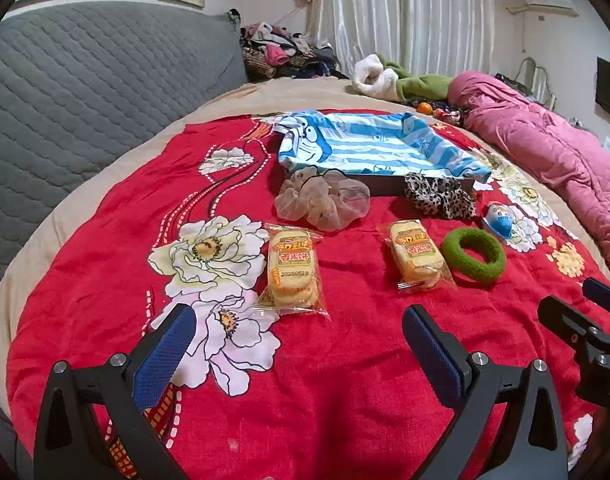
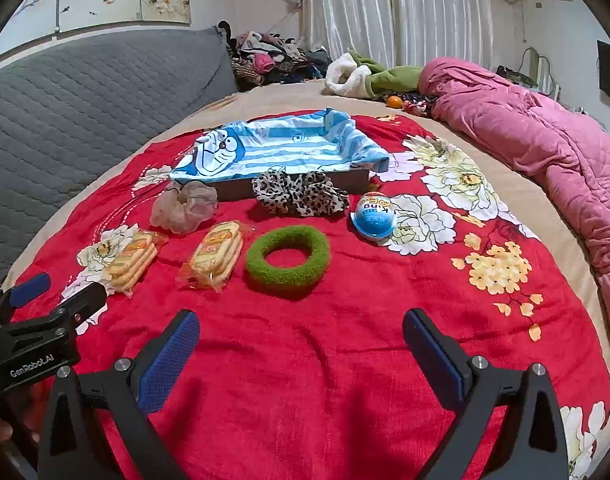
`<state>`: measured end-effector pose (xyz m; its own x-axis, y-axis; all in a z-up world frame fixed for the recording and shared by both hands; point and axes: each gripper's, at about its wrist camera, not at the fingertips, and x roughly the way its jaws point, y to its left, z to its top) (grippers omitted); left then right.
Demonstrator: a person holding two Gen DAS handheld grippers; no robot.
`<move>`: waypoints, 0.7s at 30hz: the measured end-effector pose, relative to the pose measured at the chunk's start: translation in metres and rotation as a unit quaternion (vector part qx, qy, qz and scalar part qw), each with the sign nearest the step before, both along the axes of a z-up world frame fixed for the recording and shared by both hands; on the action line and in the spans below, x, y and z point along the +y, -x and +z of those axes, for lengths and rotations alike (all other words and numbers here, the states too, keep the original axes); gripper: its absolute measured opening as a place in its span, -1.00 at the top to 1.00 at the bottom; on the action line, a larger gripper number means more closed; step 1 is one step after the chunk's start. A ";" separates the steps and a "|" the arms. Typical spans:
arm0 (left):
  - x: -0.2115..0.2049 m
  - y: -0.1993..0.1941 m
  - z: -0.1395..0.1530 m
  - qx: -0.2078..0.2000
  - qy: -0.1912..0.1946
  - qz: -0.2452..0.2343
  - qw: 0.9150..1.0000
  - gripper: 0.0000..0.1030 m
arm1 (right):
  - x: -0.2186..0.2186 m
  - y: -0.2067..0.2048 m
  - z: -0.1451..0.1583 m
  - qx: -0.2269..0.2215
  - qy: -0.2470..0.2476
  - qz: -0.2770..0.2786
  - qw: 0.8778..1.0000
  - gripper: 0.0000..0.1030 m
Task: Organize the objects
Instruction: 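Move left tool toward yellow rice-cake pack while right tool approaches green fuzzy ring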
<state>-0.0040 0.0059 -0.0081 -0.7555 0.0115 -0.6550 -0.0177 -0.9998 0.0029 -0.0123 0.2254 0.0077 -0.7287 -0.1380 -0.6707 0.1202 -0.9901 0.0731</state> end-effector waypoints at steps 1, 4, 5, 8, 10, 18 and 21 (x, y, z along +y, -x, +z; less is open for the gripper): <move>0.000 0.000 0.000 0.000 0.000 0.001 1.000 -1.00 | -0.001 0.000 0.001 0.001 -0.001 0.000 1.000 -0.99; -0.002 -0.002 0.001 0.002 -0.002 0.005 1.000 -1.00 | -0.001 -0.001 0.004 0.003 -0.002 0.000 1.000 -0.99; -0.003 -0.003 0.002 0.002 -0.003 0.007 1.000 -1.00 | -0.001 -0.001 0.004 0.003 -0.002 0.001 1.000 -0.99; -0.005 -0.003 0.002 -0.001 -0.007 0.009 1.000 -1.00 | -0.001 -0.003 0.005 0.005 -0.003 0.000 1.000 -0.99; -0.005 -0.005 0.002 0.000 -0.006 0.011 1.000 -1.00 | 0.000 -0.004 0.005 0.005 -0.005 -0.002 1.000 -0.99; -0.006 -0.009 0.004 0.003 -0.001 0.034 0.999 -1.00 | 0.001 -0.009 0.010 0.009 -0.004 -0.007 1.000 -0.99; -0.007 -0.011 0.007 0.006 -0.003 0.036 0.999 -1.00 | 0.000 -0.013 0.015 0.014 -0.006 -0.006 1.000 -0.99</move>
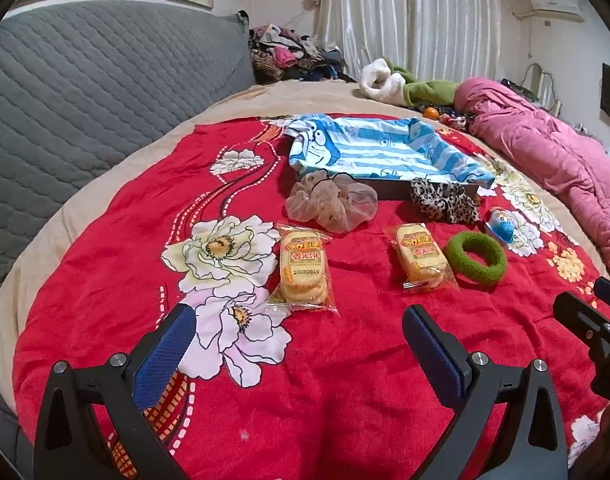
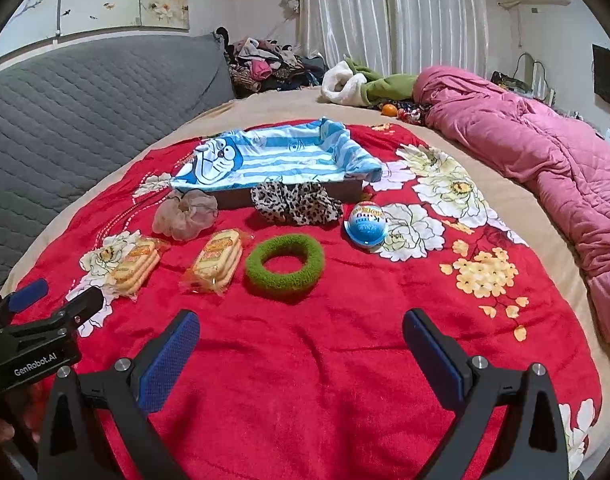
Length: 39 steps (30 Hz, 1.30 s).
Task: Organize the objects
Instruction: 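Move left tool toward yellow rice-cake pack while right tool approaches green fuzzy ring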
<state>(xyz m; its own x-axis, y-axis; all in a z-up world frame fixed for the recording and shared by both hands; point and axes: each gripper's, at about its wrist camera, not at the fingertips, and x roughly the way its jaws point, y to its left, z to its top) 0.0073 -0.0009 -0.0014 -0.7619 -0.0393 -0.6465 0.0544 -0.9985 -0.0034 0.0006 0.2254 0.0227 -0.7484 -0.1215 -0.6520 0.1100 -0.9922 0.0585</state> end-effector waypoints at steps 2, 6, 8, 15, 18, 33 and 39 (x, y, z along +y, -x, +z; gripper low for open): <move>-0.001 -0.002 0.003 0.003 -0.002 0.001 1.000 -1.00 | -0.001 -0.002 0.004 0.004 -0.002 0.000 1.000 -0.99; -0.002 -0.006 0.009 0.010 -0.005 0.004 1.000 -1.00 | -0.002 -0.007 0.010 0.008 0.000 0.000 1.000 -0.99; -0.003 -0.008 0.012 0.013 -0.007 0.004 1.000 -1.00 | -0.001 -0.008 0.012 0.008 0.004 -0.001 1.000 -0.99; -0.004 -0.022 0.030 0.031 -0.008 0.003 0.999 -1.00 | 0.003 -0.020 0.024 0.017 0.018 0.001 1.000 -0.99; -0.004 -0.028 0.037 0.037 -0.009 0.004 0.999 -1.00 | 0.003 -0.028 0.034 0.027 0.028 0.008 0.999 -0.99; -0.007 -0.066 0.080 0.069 -0.009 0.013 0.998 -1.00 | -0.001 -0.067 0.080 0.069 0.034 0.018 0.997 -0.99; -0.005 -0.078 0.100 0.083 -0.001 0.018 0.996 -1.00 | -0.003 -0.077 0.095 0.085 0.032 0.021 0.996 -0.99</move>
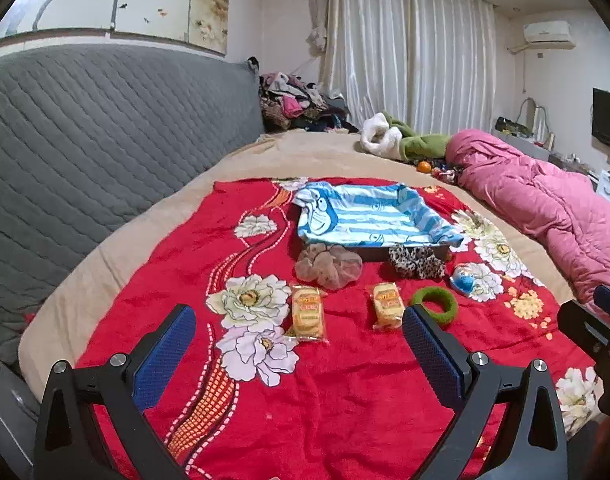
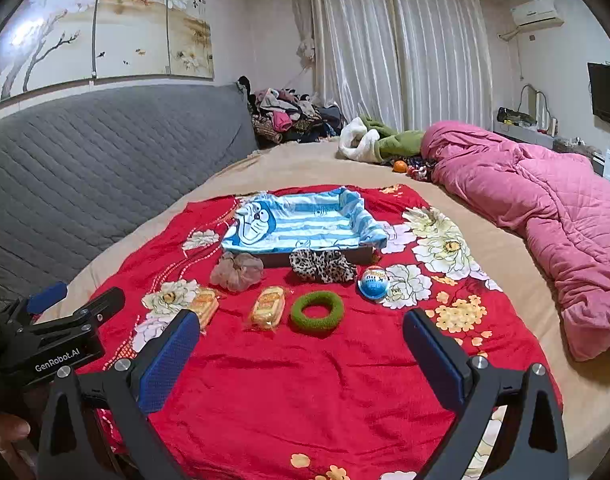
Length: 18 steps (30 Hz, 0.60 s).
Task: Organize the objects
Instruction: 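Move left tool toward yellow rice-cake pack while right tool approaches green fuzzy ring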
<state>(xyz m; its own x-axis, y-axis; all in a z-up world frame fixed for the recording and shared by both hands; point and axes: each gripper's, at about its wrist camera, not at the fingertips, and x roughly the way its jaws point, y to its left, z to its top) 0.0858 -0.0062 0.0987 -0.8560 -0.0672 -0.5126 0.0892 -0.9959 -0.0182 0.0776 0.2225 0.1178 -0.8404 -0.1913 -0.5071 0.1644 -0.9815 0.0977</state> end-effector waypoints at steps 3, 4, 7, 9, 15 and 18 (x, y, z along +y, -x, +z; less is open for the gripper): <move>0.000 -0.007 0.011 0.007 -0.006 -0.005 1.000 -1.00 | 0.002 -0.002 0.005 0.000 0.006 0.001 1.000 -0.99; 0.000 -0.009 0.014 0.008 -0.004 -0.003 1.000 -1.00 | 0.002 -0.003 0.006 0.003 0.006 0.002 1.000 -0.99; 0.001 -0.011 0.020 0.013 0.000 -0.002 1.000 -1.00 | 0.004 -0.006 0.012 0.013 0.006 -0.001 1.000 -0.99; 0.000 -0.012 0.021 0.012 0.002 0.001 1.000 -1.00 | 0.006 -0.007 0.012 0.015 0.008 -0.006 1.000 -0.99; 0.003 0.002 0.006 -0.001 -0.003 -0.004 1.000 -1.00 | 0.009 0.001 0.001 0.005 0.002 -0.007 1.000 -0.99; 0.004 0.012 -0.008 -0.005 -0.010 -0.011 1.000 -1.00 | 0.010 0.011 -0.011 -0.011 0.005 -0.002 1.000 -0.99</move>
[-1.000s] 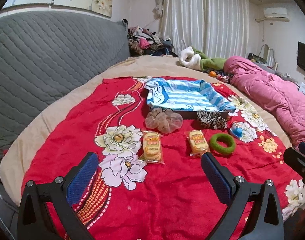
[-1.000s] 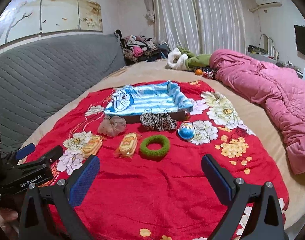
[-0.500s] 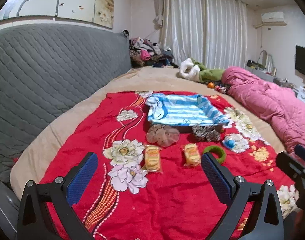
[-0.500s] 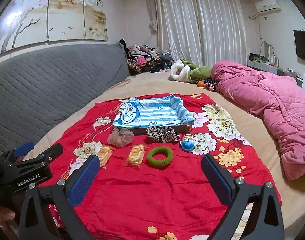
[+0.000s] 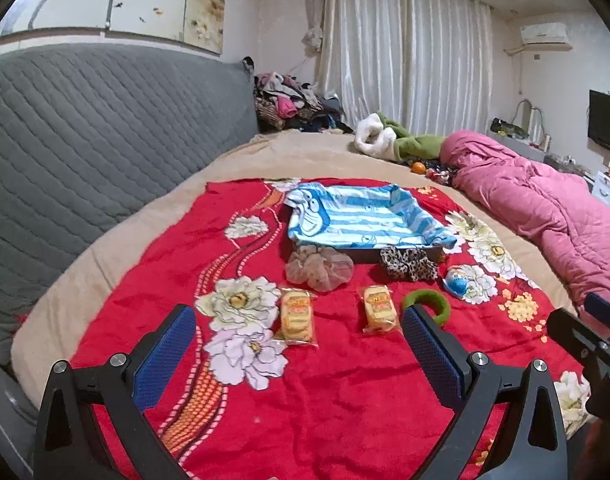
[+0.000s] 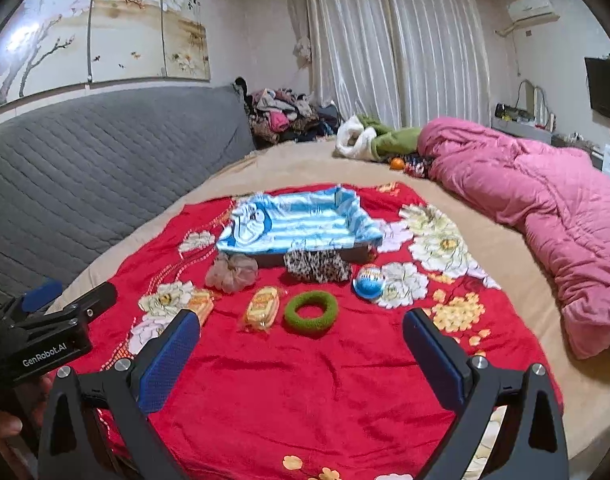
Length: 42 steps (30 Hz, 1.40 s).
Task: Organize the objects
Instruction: 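Move left tool toward yellow rice-cake pack while right tool approaches green fuzzy ring, then close left tool on rice-cake pack while right tool closes on green fuzzy ring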
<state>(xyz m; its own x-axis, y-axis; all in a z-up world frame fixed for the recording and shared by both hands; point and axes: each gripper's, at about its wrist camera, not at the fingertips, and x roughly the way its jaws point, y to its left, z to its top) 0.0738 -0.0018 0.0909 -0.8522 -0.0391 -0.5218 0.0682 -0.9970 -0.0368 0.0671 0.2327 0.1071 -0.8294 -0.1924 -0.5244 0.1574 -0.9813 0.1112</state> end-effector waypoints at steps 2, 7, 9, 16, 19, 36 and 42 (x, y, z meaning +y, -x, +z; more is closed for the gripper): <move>0.002 0.008 -0.011 -0.009 0.002 0.000 1.000 -1.00 | 0.001 0.007 -0.011 -0.013 -0.002 0.002 1.000 -0.99; 0.005 0.030 -0.039 -0.035 0.006 0.000 0.999 -1.00 | -0.002 0.024 -0.032 -0.028 -0.025 -0.004 0.999 -0.99; 0.006 0.037 -0.049 -0.044 0.003 -0.006 0.999 -1.00 | -0.001 0.032 -0.041 -0.040 -0.025 -0.006 0.999 -0.99; 0.002 0.057 -0.076 -0.068 -0.013 -0.011 0.998 -1.00 | -0.002 0.052 -0.064 -0.058 -0.033 -0.006 0.998 -0.99; 0.001 0.062 -0.079 -0.061 -0.010 -0.012 0.998 -1.00 | -0.004 0.060 -0.071 -0.066 -0.044 -0.010 0.997 -0.99; -0.007 0.097 -0.091 -0.077 -0.007 -0.004 0.997 -1.00 | -0.012 0.100 -0.086 -0.081 -0.071 -0.020 0.994 -0.99; -0.009 0.112 -0.093 -0.081 -0.006 -0.004 0.997 -1.00 | -0.008 0.115 -0.090 -0.093 -0.055 -0.025 0.994 -0.99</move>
<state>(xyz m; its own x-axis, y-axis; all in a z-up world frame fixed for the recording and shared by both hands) -0.0383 -0.0109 -0.0019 -0.7576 -0.0253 -0.6522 0.0661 -0.9971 -0.0381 -0.0477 0.2250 0.0175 -0.7235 -0.0865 -0.6848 0.0947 -0.9952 0.0257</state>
